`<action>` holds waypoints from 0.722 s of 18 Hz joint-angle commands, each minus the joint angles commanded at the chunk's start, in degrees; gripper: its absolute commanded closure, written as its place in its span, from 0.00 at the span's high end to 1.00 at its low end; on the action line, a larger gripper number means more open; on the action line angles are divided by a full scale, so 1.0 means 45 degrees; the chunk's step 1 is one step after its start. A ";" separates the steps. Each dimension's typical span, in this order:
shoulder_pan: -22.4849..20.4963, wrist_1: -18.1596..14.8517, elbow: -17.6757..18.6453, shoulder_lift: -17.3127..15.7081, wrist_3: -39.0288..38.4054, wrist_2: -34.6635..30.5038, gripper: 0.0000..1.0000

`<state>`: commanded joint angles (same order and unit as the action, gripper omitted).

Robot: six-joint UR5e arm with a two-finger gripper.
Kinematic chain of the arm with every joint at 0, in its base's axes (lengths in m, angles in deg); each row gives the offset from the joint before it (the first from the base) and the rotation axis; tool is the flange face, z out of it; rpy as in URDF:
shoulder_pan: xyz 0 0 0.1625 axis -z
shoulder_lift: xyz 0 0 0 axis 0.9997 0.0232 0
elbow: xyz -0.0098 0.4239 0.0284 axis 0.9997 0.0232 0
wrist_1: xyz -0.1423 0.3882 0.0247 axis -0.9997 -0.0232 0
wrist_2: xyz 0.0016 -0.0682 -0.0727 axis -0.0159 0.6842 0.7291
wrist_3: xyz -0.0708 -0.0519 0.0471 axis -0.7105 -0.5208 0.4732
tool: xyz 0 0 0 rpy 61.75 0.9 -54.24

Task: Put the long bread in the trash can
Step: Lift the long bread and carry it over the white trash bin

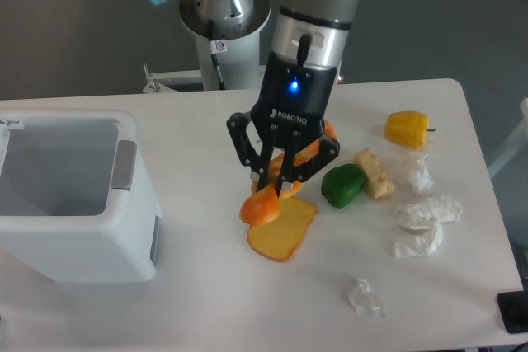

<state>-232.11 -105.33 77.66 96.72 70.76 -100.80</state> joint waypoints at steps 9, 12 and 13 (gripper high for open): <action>0.0292 0.0039 0.0176 -0.0860 -0.0116 0.1075 0.21; 0.0391 0.0039 0.0195 -0.1055 -0.0254 0.1134 0.21; 0.0488 0.0039 0.0195 -0.1114 -0.0370 0.1134 0.21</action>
<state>-229.92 -105.15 78.54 91.70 69.09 -95.69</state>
